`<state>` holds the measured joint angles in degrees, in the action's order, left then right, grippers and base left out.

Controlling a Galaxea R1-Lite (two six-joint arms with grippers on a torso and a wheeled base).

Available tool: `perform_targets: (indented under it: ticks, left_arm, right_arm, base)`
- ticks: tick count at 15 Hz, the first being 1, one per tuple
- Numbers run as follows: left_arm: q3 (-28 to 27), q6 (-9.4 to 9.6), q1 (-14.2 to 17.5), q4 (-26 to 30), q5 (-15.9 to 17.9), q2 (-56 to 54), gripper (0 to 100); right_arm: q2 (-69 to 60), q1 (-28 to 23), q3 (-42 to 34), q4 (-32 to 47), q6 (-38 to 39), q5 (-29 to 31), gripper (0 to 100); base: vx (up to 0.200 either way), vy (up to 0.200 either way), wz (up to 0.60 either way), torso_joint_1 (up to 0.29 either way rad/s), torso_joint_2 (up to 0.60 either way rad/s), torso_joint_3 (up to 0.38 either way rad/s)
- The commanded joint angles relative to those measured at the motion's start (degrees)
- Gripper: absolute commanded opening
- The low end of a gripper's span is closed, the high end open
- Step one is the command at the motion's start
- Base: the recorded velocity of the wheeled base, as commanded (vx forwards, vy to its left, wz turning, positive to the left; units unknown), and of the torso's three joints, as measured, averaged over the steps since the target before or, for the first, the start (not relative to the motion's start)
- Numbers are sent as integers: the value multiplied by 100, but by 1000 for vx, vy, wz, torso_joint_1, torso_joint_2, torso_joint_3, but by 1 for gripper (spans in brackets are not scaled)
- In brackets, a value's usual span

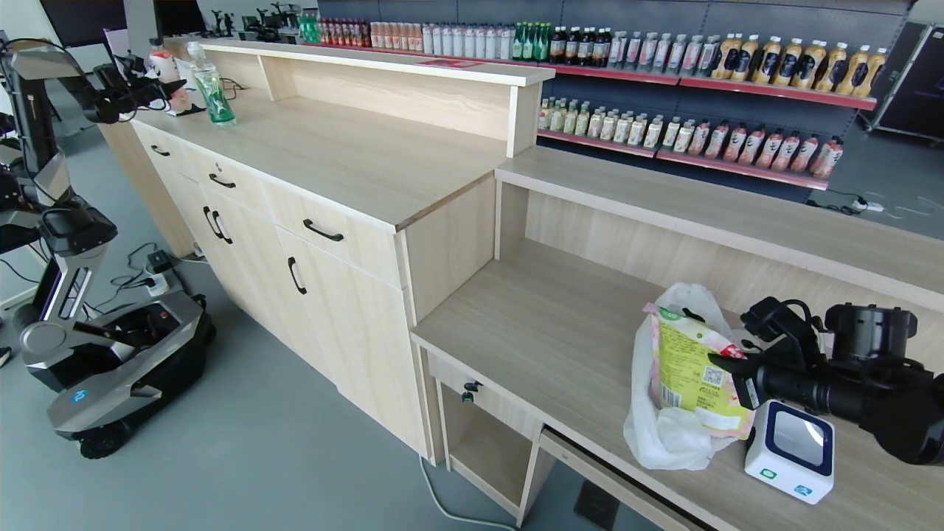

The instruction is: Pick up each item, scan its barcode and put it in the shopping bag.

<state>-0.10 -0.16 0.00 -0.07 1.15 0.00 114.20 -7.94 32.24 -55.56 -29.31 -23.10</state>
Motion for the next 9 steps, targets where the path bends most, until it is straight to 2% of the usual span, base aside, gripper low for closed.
perform_targets:
  ticks: [1,9]
  left_arm:
    - [1,-2,0,-1,0,9,100]
    - [1,-2,0,-1,0,9,100]
  right_arm:
    - [137,-24,36,-86,21,-1,0]
    - [1175,468,625,-912,408,-1,0]
  base:
    - [0,0,0,0,0,0]
    - [0,0,0,0,0,0]
